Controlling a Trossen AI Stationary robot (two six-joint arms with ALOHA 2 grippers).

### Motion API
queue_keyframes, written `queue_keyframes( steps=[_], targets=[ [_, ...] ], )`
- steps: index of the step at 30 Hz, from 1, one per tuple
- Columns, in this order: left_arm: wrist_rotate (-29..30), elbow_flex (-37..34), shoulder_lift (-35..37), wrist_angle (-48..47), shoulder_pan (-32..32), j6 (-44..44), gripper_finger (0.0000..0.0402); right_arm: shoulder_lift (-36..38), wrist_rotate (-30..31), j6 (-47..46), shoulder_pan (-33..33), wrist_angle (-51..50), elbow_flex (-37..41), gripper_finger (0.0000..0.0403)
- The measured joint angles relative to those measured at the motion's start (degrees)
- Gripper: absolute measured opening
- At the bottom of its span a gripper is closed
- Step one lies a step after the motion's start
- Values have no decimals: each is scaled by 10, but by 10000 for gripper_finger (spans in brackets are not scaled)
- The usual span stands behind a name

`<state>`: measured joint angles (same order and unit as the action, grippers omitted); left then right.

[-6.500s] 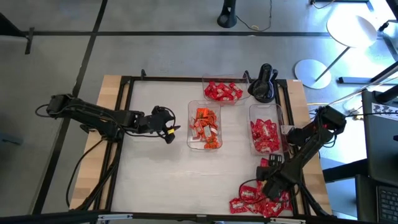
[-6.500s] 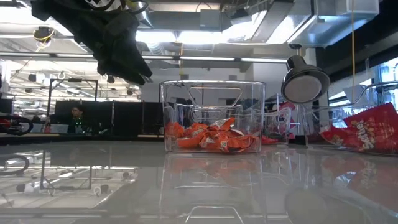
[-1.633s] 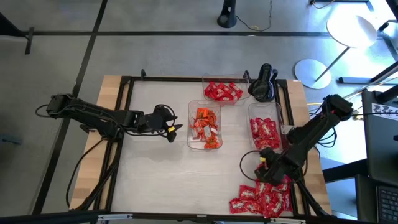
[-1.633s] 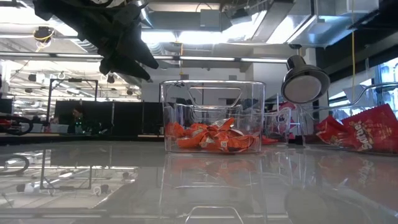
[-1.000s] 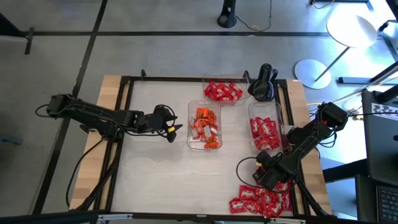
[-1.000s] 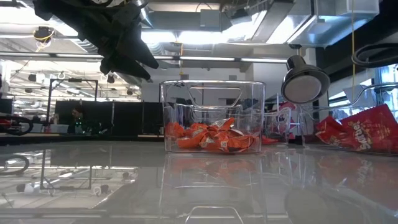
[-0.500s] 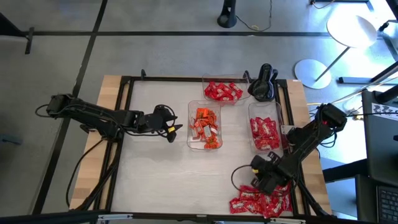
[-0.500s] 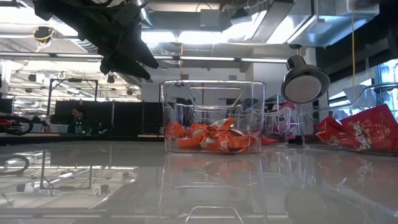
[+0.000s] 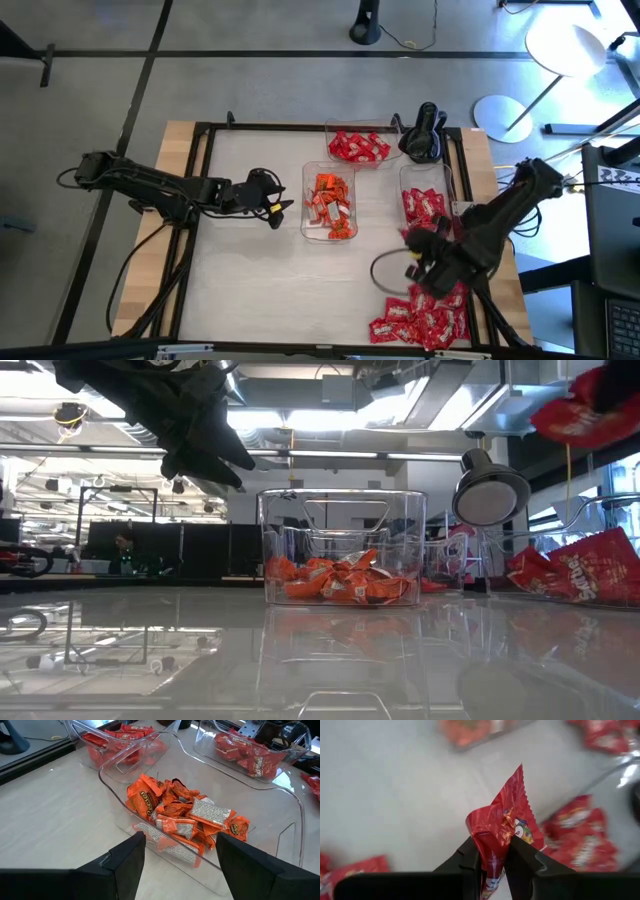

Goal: Sort candy
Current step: Put the red candy pack into the bottom right transparent bin

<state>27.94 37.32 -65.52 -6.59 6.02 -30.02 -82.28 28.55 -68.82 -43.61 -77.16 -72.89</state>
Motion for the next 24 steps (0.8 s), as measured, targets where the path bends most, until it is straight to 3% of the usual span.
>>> queue_keyframes(
  steps=[6, 13, 17, 24],
  targets=[
    [0, 0, 0, 0, 0, 0, 233, 68, 10, -27, 54, -72, 26, 64],
    [0, 0, 0, 0, 0, 0, 233, 136, 14, -49, 110, -70, 102, 73],
    [0, 0, 0, -1, 0, 3, 233, 146, -22, -49, 133, -70, 133, 117],
    [0, 0, 0, 0, 0, 4, 233, 146, -74, -28, 140, -65, 123, 237]
  ],
)
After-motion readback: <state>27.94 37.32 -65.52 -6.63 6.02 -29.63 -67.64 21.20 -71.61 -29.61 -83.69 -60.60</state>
